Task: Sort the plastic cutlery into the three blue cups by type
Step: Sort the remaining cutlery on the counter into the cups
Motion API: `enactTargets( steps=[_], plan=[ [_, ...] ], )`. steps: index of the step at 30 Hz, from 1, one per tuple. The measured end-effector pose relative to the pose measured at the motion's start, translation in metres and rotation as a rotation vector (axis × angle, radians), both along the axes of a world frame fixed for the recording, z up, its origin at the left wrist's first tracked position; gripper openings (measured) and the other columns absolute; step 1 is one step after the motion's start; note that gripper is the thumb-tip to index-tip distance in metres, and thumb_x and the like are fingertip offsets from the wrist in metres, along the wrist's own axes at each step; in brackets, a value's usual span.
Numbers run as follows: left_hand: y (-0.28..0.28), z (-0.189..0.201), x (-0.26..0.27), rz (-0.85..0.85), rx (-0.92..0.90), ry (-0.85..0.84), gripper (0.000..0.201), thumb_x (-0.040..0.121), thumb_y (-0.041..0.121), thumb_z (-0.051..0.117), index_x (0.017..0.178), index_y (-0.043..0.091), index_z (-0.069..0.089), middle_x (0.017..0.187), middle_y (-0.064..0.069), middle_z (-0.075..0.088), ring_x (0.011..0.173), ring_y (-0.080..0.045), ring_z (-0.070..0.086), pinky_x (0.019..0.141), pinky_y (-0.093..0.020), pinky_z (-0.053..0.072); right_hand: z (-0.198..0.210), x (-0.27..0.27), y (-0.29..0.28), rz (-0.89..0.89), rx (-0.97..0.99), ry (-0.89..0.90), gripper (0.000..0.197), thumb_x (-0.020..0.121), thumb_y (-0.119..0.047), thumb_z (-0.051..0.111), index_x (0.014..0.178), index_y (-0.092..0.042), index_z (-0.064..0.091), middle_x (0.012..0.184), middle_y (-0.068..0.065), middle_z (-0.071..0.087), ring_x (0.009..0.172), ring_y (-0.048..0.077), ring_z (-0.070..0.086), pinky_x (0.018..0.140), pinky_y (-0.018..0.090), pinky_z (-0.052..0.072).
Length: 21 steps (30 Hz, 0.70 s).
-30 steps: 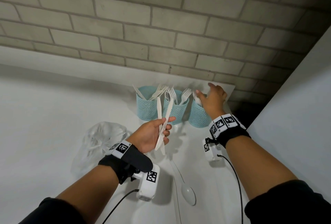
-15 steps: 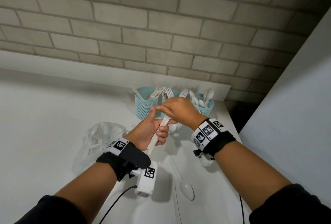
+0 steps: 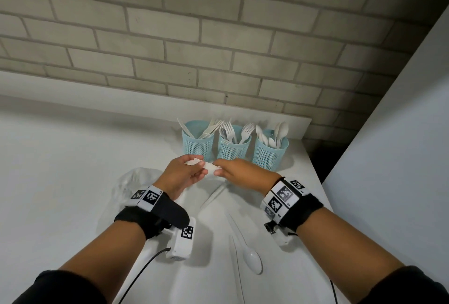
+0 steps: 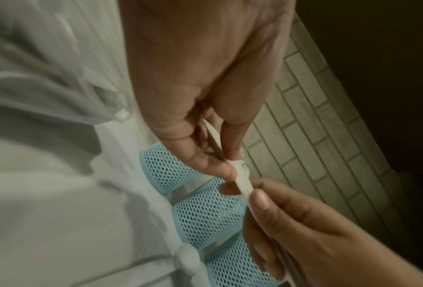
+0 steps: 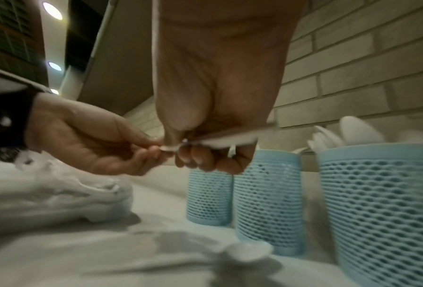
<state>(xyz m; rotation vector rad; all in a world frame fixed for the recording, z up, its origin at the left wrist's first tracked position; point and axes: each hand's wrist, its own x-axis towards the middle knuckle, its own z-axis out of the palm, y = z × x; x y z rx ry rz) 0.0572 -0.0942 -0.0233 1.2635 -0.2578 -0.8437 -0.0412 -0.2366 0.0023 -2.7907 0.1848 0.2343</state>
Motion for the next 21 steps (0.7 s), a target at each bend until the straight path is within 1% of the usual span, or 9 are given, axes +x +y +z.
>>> enactTargets(
  steps=[3,5,7,10,12,14,16,18,21],
  plan=[
    [0.001,0.002,-0.005,0.044,-0.018,-0.011,0.023,0.093,0.008,0.055,0.115,0.007,0.048,0.085,-0.014,0.063,0.067,-0.015,0.064,0.063,-0.018,0.056,0.01,0.012,0.004,-0.034,0.089,0.078,0.011,0.099,-0.016,0.04,0.101,-0.012,0.05,0.078,-0.001,0.051,0.077,0.02,0.05,0.067,0.028,0.037],
    [0.002,0.0,-0.005,0.07,-0.007,-0.016,0.026,0.095,0.017,0.053,0.118,0.008,0.044,0.086,-0.013,0.065,0.071,-0.017,0.061,0.066,-0.022,0.053,0.025,0.021,0.001,-0.117,0.246,-0.032,0.014,0.099,-0.013,0.039,0.101,-0.014,0.053,0.074,-0.006,0.052,0.069,0.012,0.05,0.063,0.024,0.038],
    [0.003,-0.005,-0.004,0.086,0.119,-0.078,0.019,0.095,0.019,0.054,0.11,0.011,0.048,0.084,-0.009,0.065,0.069,-0.015,0.058,0.064,-0.022,0.046,0.042,0.032,-0.003,-0.228,0.477,-0.232,0.014,0.099,-0.015,0.041,0.1,-0.017,0.055,0.077,-0.009,0.059,0.07,0.003,0.054,0.065,0.02,0.039],
    [0.002,-0.02,-0.001,-0.06,0.461,-0.415,0.004,0.087,0.015,0.062,0.086,0.013,0.059,0.087,-0.007,0.064,0.068,-0.014,0.055,0.063,-0.026,0.044,0.058,0.056,-0.003,-0.328,0.814,-0.517,0.017,0.098,-0.011,0.043,0.091,-0.024,0.053,0.087,-0.01,0.066,0.084,0.004,0.059,0.08,0.024,0.046],
    [0.0,-0.03,-0.002,-0.269,0.732,-0.727,0.014,0.084,0.026,0.065,0.081,0.012,0.067,0.094,-0.004,0.064,0.082,-0.017,0.059,0.073,-0.026,0.044,0.063,0.069,0.0,-0.34,0.953,-0.644,0.019,0.097,-0.007,0.044,0.093,-0.023,0.053,0.09,-0.007,0.067,0.085,0.007,0.057,0.082,0.025,0.046],
    [-0.002,-0.032,-0.008,-0.409,0.861,-0.864,0.028,0.085,0.032,0.063,0.09,0.006,0.071,0.102,-0.007,0.067,0.09,-0.018,0.06,0.076,-0.025,0.043,0.064,0.081,0.003,-0.367,0.991,-0.745,0.017,0.095,-0.004,0.047,0.092,-0.02,0.053,0.092,-0.005,0.067,0.085,0.007,0.058,0.083,0.025,0.048],
    [-0.006,-0.033,-0.011,-0.45,0.9,-0.885,0.034,0.084,0.037,0.064,0.099,0.007,0.068,0.108,-0.006,0.066,0.093,-0.018,0.058,0.079,-0.025,0.043,0.06,0.091,0.004,-0.412,0.989,-0.849,0.016,0.092,-0.005,0.053,0.088,-0.021,0.054,0.095,0.0,0.068,0.089,0.012,0.061,0.09,0.034,0.05],
    [-0.01,-0.035,-0.012,-0.455,0.925,-0.895,0.046,0.081,0.042,0.066,0.114,0.011,0.059,0.118,-0.004,0.06,0.107,-0.021,0.055,0.091,-0.03,0.045,0.054,0.099,0.006,-0.454,0.936,-0.914,0.015,0.09,-0.007,0.059,0.085,-0.021,0.056,0.096,0.005,0.068,0.095,0.019,0.063,0.095,0.041,0.05],
    [-0.014,-0.037,-0.013,-0.476,0.935,-0.953,0.053,0.079,0.042,0.068,0.12,0.011,0.052,0.124,-0.006,0.057,0.112,-0.024,0.054,0.096,-0.037,0.046,0.04,0.108,0.005,-0.54,0.79,-0.833,0.008,0.088,-0.007,0.061,0.096,-0.009,0.061,0.101,0.01,0.069,0.098,0.023,0.064,0.095,0.043,0.05]
  ],
)
